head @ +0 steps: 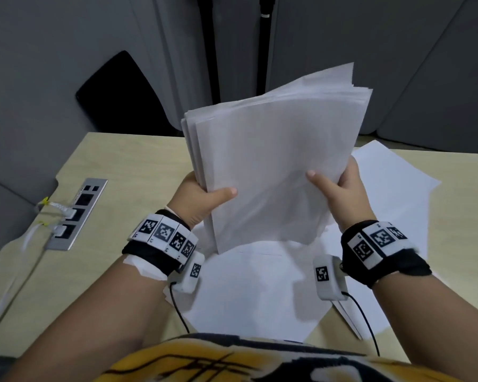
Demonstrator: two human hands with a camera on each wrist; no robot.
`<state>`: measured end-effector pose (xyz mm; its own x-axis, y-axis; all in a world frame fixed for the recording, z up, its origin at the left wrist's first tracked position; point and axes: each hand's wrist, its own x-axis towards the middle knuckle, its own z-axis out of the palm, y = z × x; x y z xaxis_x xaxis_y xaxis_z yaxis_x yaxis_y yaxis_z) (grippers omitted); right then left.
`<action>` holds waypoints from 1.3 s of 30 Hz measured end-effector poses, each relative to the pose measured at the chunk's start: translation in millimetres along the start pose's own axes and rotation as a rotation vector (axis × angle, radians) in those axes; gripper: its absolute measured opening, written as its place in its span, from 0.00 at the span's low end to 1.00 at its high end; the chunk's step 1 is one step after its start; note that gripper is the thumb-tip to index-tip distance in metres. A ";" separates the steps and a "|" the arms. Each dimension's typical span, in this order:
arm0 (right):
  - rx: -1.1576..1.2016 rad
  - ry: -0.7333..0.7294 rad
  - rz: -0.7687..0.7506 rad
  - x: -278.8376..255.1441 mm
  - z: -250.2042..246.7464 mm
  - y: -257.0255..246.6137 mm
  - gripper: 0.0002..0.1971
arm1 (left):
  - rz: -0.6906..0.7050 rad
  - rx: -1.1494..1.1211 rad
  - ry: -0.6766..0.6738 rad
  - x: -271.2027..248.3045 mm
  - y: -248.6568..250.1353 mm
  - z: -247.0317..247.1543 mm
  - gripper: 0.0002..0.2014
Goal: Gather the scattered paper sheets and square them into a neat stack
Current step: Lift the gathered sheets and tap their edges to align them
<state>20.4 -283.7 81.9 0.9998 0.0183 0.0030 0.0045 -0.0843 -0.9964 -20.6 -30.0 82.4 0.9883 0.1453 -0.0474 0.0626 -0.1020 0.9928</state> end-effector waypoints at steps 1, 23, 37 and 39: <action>-0.001 -0.008 0.013 1.1 -1.3 1.7 0.34 | -0.014 0.013 -0.020 -1.5 -1.9 2.0 0.13; -0.820 -0.207 0.373 -15.3 -4.9 69.4 0.08 | -0.635 -0.100 0.227 -15.5 -95.0 2.3 0.08; -0.878 0.048 -0.136 -7.8 5.6 28.3 0.10 | -0.765 -0.004 0.106 4.3 -174.5 -17.7 0.36; -0.866 0.036 -0.035 -4.2 3.2 35.6 0.09 | -0.748 0.005 0.119 10.1 -187.4 -18.5 0.40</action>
<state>16.3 -283.6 46.1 0.9988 0.0046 0.0496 0.0326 -0.8135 -0.5807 -24.9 8.8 -102.2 0.6605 0.2829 -0.6955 0.7112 0.0610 0.7003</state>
